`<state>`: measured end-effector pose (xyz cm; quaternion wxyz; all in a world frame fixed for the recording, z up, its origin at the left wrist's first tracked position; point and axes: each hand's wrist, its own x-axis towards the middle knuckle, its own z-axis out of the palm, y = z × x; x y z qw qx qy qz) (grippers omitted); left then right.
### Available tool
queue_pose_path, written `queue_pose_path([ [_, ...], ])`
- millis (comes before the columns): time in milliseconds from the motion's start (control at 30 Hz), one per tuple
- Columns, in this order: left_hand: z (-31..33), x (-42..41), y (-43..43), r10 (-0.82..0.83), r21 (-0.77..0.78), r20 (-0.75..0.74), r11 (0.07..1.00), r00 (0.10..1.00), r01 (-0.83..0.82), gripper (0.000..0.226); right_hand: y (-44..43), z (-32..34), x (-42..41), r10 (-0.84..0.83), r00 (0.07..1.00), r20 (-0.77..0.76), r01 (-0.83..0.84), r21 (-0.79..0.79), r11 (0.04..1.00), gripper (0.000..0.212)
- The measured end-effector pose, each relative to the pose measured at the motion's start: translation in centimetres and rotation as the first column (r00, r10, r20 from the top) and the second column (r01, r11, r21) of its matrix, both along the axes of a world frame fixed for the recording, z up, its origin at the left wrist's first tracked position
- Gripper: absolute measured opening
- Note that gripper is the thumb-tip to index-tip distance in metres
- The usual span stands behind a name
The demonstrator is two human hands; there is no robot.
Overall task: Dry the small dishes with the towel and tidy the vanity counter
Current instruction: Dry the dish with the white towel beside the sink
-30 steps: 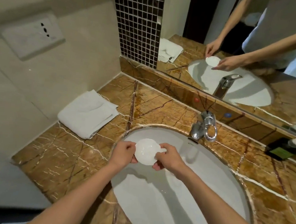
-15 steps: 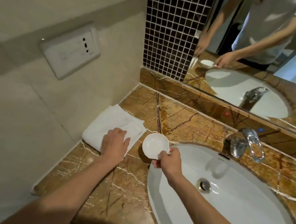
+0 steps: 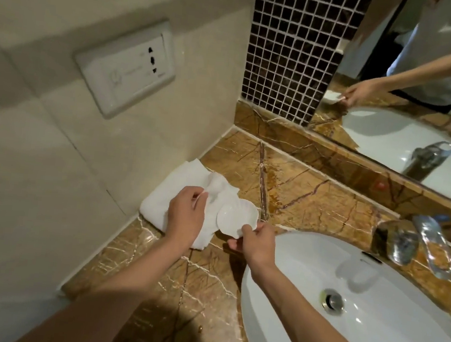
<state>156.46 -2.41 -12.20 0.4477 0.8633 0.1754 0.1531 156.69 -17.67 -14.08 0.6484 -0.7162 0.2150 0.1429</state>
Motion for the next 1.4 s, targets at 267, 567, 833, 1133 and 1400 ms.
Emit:
queue_pose_path([
  [267,0.2,-0.3,0.7,-0.311,0.23,-0.328,0.889,0.892,0.395,0.035,4.1,-0.1,0.4,0.23,0.972,0.052,-0.228,-0.051,0.972,0.009],
  [567,1.0,-1.7,1.0,-0.321,0.297,-0.414,0.837,0.852,0.46,0.028,4.1,-0.4,1.9,0.205,0.979,0.02,-0.206,0.07,0.976,0.013],
  [833,0.6,-1.9,-0.6,-0.352,0.305,-0.444,0.805,0.824,0.509,0.039,4.5,-0.8,2.2,0.165,0.986,0.005,-0.165,-0.02,0.986,0.009],
  [1133,-0.8,-1.0,0.5,-0.416,0.425,-0.543,0.613,0.729,0.666,0.054,3.1,0.7,3.9,0.334,0.904,-0.267,-0.283,0.213,0.935,0.029],
  [1400,-0.5,-0.6,0.8,-0.405,0.469,-0.644,0.462,0.649,0.753,0.057,1.9,1.7,8.1,0.57,0.821,0.031,-0.553,-0.206,0.807,0.031],
])
